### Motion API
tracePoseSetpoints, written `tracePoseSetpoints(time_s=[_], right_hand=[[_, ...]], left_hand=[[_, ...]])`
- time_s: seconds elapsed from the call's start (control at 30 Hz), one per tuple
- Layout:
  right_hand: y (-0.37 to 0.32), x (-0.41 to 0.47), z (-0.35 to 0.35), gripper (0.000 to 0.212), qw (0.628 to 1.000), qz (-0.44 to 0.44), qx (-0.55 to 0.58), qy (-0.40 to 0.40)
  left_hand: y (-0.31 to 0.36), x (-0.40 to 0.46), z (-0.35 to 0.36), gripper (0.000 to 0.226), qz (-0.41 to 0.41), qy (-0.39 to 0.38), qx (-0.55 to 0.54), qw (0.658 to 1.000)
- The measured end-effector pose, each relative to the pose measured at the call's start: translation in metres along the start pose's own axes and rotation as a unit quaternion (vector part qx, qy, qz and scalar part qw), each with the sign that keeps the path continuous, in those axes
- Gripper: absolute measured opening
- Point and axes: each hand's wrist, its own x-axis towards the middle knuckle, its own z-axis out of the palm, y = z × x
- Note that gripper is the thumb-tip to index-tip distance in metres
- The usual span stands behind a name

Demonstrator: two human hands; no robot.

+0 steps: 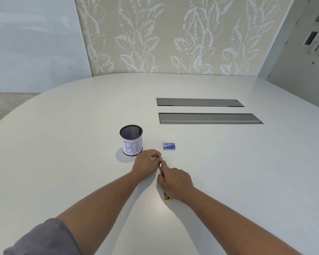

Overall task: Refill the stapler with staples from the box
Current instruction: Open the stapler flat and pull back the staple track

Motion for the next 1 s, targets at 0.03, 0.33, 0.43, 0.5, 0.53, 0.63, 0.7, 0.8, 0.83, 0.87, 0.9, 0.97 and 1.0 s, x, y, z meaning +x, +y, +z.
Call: tracePoseSetpoints(time_s=[0.03, 0.33, 0.43, 0.5, 0.53, 0.63, 0.7, 0.8, 0.83, 0.87, 0.9, 0.97, 1.0], right_hand=[[0.0, 0.0, 0.0, 0.059, 1.0, 0.0, 0.001, -0.003], [0.008, 0.012, -0.015, 0.077, 0.994, -0.006, 0.072, -0.082], [0.013, 0.019, -0.023, 0.08, 0.986, -0.012, 0.118, -0.115], [0.015, 0.022, -0.027, 0.081, 0.983, -0.021, 0.137, -0.125], [0.016, 0.024, -0.028, 0.081, 0.981, -0.025, 0.147, -0.128], [0.017, 0.027, -0.029, 0.079, 0.976, -0.032, 0.17, -0.131], [0.019, 0.028, -0.028, 0.075, 0.975, -0.029, 0.184, -0.124], [0.022, 0.028, -0.025, 0.072, 0.972, -0.021, 0.207, -0.109], [0.022, 0.028, -0.025, 0.073, 0.971, -0.02, 0.214, -0.106], [0.022, 0.028, -0.024, 0.074, 0.97, -0.02, 0.219, -0.105], [0.023, 0.028, -0.024, 0.075, 0.969, -0.019, 0.223, -0.103], [0.023, 0.029, -0.023, 0.077, 0.969, -0.02, 0.223, -0.1], [0.023, 0.03, -0.023, 0.077, 0.97, -0.022, 0.223, -0.099]], left_hand=[[-0.001, 0.0, 0.0, 0.017, 0.0, -0.004, 0.001, 1.0], [0.001, 0.005, -0.007, 0.036, 0.032, -0.053, 0.1, 0.993], [-0.001, 0.006, -0.011, 0.037, 0.043, -0.06, 0.139, 0.988], [-0.002, 0.006, -0.011, 0.037, 0.044, -0.057, 0.143, 0.987], [-0.002, 0.006, -0.011, 0.036, 0.045, -0.055, 0.142, 0.987], [-0.003, 0.007, -0.009, 0.036, 0.04, -0.048, 0.134, 0.989], [-0.005, 0.008, -0.008, 0.035, 0.037, -0.041, 0.13, 0.99], [-0.007, 0.007, -0.006, 0.034, 0.034, -0.033, 0.121, 0.992], [-0.008, 0.007, -0.006, 0.034, 0.035, -0.031, 0.115, 0.992], [-0.008, 0.007, -0.005, 0.033, 0.036, -0.03, 0.111, 0.993], [-0.009, 0.006, -0.005, 0.032, 0.035, -0.029, 0.11, 0.993], [-0.009, 0.007, -0.005, 0.032, 0.035, -0.029, 0.112, 0.993], [-0.01, 0.007, -0.004, 0.031, 0.035, -0.031, 0.114, 0.992]])
